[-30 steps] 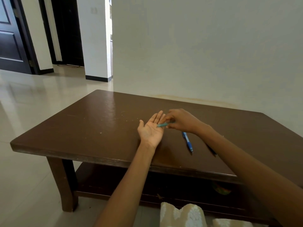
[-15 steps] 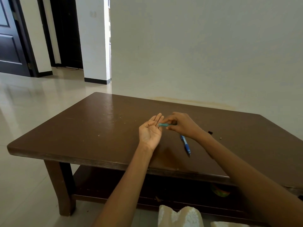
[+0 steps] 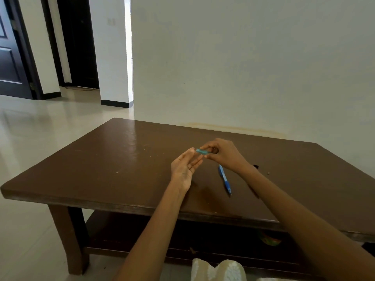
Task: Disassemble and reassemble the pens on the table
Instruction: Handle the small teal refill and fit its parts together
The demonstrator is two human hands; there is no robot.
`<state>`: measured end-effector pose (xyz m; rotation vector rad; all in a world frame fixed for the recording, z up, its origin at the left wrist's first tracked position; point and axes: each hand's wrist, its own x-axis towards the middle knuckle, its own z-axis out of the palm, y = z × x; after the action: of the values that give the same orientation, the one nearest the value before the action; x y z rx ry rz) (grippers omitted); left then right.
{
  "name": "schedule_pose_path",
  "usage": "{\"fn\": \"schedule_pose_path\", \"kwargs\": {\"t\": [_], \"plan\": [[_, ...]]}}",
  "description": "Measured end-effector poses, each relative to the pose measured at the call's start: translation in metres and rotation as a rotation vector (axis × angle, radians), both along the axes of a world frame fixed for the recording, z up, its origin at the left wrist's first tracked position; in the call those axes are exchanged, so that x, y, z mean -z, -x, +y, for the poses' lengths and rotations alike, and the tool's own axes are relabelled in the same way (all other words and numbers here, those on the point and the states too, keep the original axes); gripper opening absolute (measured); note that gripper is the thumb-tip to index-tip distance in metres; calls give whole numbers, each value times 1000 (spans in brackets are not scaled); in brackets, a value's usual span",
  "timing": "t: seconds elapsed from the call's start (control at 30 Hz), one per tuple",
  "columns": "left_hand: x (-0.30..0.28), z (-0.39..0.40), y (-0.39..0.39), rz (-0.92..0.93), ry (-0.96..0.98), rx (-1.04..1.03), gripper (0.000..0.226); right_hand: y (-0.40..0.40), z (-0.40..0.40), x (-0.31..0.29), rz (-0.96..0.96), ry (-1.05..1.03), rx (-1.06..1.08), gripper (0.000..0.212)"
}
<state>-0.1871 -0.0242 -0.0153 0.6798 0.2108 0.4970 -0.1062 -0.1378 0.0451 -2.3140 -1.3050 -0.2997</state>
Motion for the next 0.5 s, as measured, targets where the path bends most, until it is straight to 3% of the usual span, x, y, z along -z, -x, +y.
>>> {"fn": "schedule_pose_path", "kwargs": {"t": [0.5], "plan": [[2, 1, 0, 42, -11, -82, 19, -2, -7, 3, 7, 2, 18, 30]]}}
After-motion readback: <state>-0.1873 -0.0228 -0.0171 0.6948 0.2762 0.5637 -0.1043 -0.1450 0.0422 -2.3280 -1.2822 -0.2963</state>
